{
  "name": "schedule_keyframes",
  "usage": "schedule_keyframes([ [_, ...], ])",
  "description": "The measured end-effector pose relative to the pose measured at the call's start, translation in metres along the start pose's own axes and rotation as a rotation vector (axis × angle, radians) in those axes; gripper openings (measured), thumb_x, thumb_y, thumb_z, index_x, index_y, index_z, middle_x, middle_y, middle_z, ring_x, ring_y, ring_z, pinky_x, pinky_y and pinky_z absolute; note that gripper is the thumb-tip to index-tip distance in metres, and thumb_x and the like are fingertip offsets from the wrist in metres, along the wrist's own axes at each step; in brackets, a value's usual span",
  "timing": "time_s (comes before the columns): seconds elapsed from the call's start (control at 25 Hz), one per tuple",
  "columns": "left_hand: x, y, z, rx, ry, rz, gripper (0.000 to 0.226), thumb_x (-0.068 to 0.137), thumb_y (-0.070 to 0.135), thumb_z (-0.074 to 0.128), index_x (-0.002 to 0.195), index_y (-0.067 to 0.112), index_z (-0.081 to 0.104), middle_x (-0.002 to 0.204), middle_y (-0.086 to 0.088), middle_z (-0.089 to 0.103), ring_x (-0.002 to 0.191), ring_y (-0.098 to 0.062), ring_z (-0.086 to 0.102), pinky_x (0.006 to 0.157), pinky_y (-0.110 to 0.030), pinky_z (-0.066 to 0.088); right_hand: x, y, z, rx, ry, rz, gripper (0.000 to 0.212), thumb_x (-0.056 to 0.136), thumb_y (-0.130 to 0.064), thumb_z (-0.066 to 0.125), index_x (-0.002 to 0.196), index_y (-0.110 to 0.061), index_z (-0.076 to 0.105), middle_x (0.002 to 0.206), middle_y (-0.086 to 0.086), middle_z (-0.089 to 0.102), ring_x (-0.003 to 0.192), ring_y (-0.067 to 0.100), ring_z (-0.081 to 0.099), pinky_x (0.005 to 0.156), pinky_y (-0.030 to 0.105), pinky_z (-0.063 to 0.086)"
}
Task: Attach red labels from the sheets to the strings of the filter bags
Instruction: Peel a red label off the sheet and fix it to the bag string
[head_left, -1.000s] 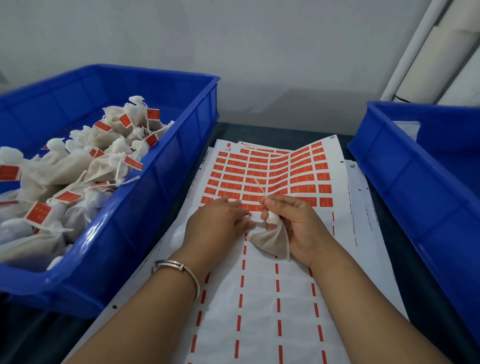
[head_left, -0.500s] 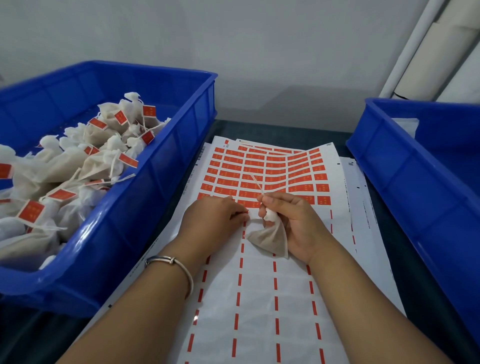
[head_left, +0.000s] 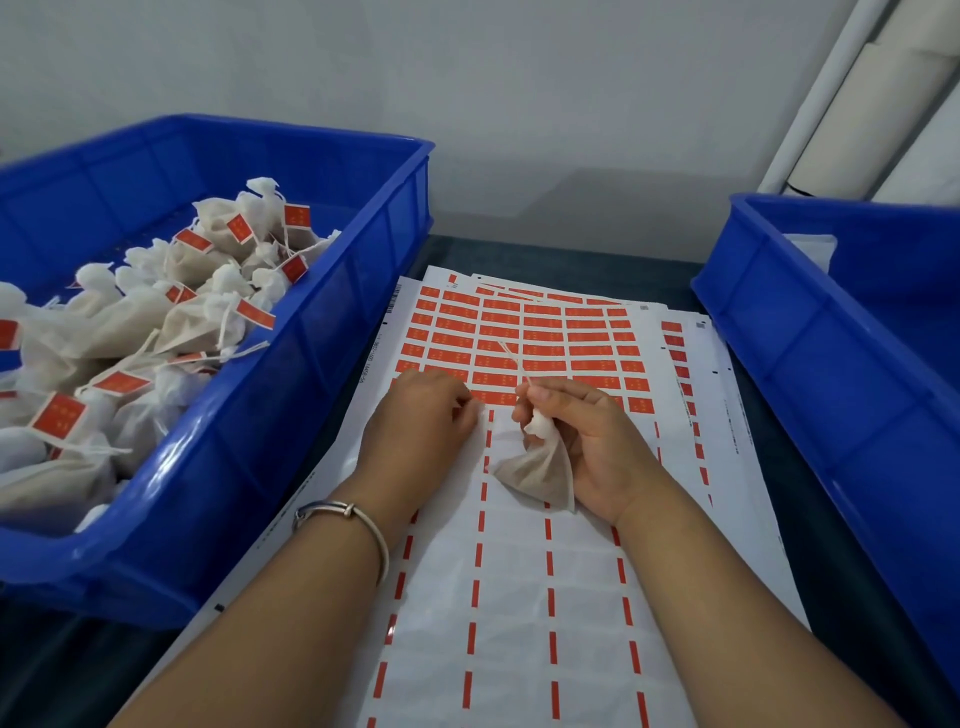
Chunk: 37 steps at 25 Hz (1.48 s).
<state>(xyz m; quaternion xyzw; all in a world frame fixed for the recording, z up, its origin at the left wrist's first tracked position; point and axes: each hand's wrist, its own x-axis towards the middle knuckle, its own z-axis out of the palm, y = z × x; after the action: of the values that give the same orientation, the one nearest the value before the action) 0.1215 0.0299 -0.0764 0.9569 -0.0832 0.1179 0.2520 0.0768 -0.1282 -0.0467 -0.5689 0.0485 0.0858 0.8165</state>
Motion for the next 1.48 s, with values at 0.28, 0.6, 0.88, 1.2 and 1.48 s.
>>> schedule_keyframes([
  [0.28, 0.007, -0.010, -0.003, -0.363, 0.079, -0.359, 0.015, 0.091, 0.037, 0.054, 0.078, 0.030, 0.057, 0.078, 0.023, 0.056, 0.064, -0.005, 0.060, 0.049, -0.010, 0.040, -0.007, -0.006, 0.002, -0.110, 0.039, -0.079, 0.023, 0.064, -0.047, 0.069, 0.086, -0.042, 0.074, 0.105, -0.012, 0.072, 0.098, 0.015, 0.069, 0.079, 0.035, 0.057],
  [0.6, 0.006, 0.005, -0.029, -0.939, 0.142, -0.672, 0.021, 0.093, 0.029, 0.054, 0.075, 0.025, 0.064, 0.057, 0.014, 0.064, 0.056, -0.009, 0.063, 0.053, -0.019, 0.048, -0.019, -0.020, 0.007, -0.402, 0.005, -0.332, 0.024, 0.061, -0.055, 0.064, 0.079, -0.043, 0.072, 0.078, -0.010, 0.071, 0.080, 0.012, 0.068, 0.078, 0.023, 0.055],
  [0.88, -0.016, 0.035, -0.043, -1.221, -0.170, -0.521, 0.017, 0.093, 0.016, 0.053, 0.083, 0.014, 0.065, 0.060, 0.003, 0.067, 0.054, -0.009, 0.065, 0.051, -0.018, 0.050, -0.023, -0.012, 0.018, -0.520, -0.069, -0.405, 0.019, 0.090, -0.018, 0.060, 0.078, -0.028, 0.069, 0.075, -0.011, 0.072, 0.070, 0.007, 0.065, 0.066, 0.012, 0.051],
  [1.2, -0.021, 0.043, -0.045, -1.199, -0.312, -0.472, 0.013, 0.093, 0.019, 0.054, 0.088, 0.013, 0.064, 0.075, -0.004, 0.069, 0.074, -0.021, 0.067, 0.088, -0.038, 0.053, -0.017, -0.011, 0.009, -0.572, 0.192, -0.516, 0.014, 0.088, -0.022, 0.063, 0.079, -0.031, 0.065, 0.082, -0.019, 0.067, 0.085, -0.001, 0.061, 0.071, 0.007, 0.049],
  [1.48, -0.023, 0.047, -0.044, -1.205, -0.300, -0.471, 0.012, 0.092, 0.017, 0.054, 0.085, 0.014, 0.063, 0.074, -0.001, 0.068, 0.074, -0.020, 0.064, 0.089, -0.038, 0.053, -0.016, -0.008, 0.008, -0.460, 0.227, -0.447, 0.010, 0.086, -0.025, 0.064, 0.080, -0.033, 0.066, 0.084, -0.030, 0.067, 0.091, -0.007, 0.061, 0.072, 0.005, 0.048],
])
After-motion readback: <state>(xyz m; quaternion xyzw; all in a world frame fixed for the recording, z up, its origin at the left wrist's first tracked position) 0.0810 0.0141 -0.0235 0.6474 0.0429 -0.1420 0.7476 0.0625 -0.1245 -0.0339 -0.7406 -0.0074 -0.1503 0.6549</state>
